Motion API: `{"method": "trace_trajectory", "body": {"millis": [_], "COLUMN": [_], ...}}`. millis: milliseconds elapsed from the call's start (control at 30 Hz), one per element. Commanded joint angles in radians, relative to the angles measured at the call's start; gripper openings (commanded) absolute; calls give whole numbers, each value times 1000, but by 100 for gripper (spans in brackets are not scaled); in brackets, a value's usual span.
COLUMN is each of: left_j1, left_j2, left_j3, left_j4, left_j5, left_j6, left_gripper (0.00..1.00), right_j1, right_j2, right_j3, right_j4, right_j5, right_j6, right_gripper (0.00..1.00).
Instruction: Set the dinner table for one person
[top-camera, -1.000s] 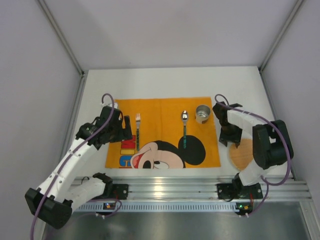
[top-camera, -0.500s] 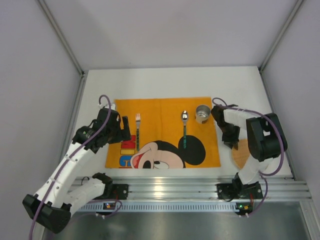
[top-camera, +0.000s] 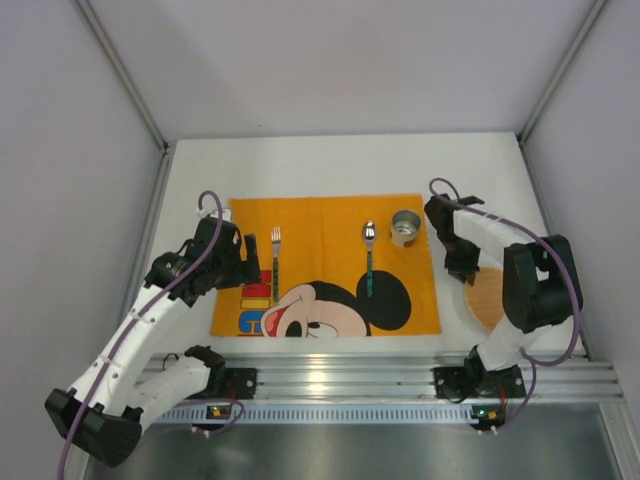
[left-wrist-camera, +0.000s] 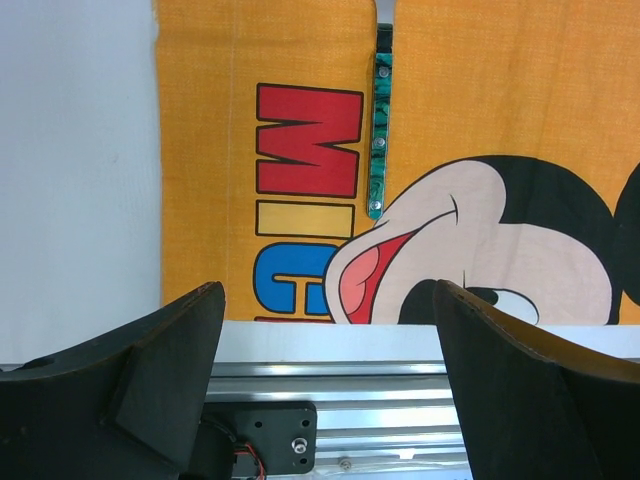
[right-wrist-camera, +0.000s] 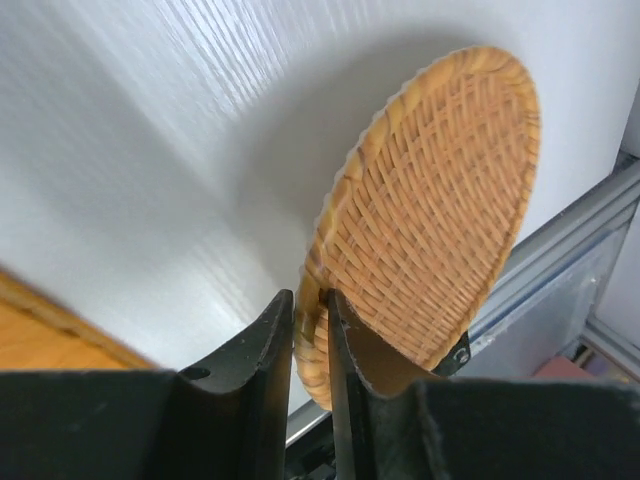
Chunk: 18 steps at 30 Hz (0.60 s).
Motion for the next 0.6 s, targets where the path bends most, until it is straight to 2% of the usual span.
{"method": "trace_trajectory", "body": {"millis": [0, 133, 333, 567], "left_j1": [0, 0, 0, 0], "left_j2": [-15, -13, -13, -21], "left_j3": [24, 30, 57, 83], "left_j4": [-4, -7, -14, -37], "left_j5": [-11, -5, 15, 31], "left_j6": [11, 10, 1, -24], "left_gripper": [90, 90, 90, 90], "right_j1": [-4, 13, 91, 123], "right_j2": [-122, -191, -226, -257], "right_j3": [119, 203, 399, 618], "right_j4": [-42, -125, -255, -344], "right_j5": [-8, -1, 67, 87], "right_j6": [14, 23, 49, 49], "right_gripper": [0, 0, 0, 0]}}
